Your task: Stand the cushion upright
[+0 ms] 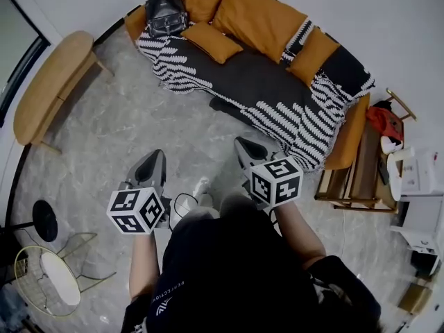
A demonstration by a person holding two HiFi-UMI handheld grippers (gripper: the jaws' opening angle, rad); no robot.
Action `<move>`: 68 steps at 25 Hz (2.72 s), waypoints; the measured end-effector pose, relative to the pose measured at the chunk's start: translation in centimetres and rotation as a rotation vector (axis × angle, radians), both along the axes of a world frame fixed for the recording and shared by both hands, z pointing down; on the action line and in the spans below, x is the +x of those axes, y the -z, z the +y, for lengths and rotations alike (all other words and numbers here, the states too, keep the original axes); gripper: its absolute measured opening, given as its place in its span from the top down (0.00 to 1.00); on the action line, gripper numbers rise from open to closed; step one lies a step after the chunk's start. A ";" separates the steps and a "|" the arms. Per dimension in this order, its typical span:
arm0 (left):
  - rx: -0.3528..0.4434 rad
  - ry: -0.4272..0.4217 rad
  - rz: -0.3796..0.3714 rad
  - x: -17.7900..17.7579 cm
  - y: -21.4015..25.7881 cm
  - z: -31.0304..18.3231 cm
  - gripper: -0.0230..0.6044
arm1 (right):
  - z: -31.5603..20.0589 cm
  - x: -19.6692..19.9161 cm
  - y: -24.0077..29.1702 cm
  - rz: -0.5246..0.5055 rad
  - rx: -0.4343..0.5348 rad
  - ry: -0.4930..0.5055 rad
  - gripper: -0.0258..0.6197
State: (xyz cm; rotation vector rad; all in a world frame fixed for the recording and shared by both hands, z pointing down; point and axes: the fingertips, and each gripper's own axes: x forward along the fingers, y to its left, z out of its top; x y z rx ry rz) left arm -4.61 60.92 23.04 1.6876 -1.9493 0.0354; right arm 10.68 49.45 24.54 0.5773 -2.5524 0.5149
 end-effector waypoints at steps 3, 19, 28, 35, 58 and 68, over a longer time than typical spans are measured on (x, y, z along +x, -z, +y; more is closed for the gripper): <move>-0.009 -0.008 -0.003 -1.1 -0.5 -0.3 0.95 | -0.2 -1.0 -0.6 -0.005 -0.017 -0.004 0.97; -0.008 0.040 -0.026 -6.6 -1.5 -12.5 0.95 | -12.3 -6.9 -2.8 0.024 -0.017 0.080 0.97; -0.041 0.042 -0.027 -7.6 -3.0 -20.6 0.95 | -19.8 -8.5 -4.7 0.044 -0.051 0.099 0.97; -0.077 0.036 -0.023 -7.2 -4.7 -25.5 0.95 | -23.9 -8.5 -6.3 0.043 -0.074 0.094 0.97; -0.138 -0.084 -0.014 -9.6 -8.3 -36.8 0.94 | -32.6 -10.7 -9.9 0.006 -0.144 -0.025 0.74; -0.200 -0.182 -0.005 -15.1 -11.5 -44.2 0.93 | -38.2 -16.2 -14.1 0.055 -0.208 -0.121 0.65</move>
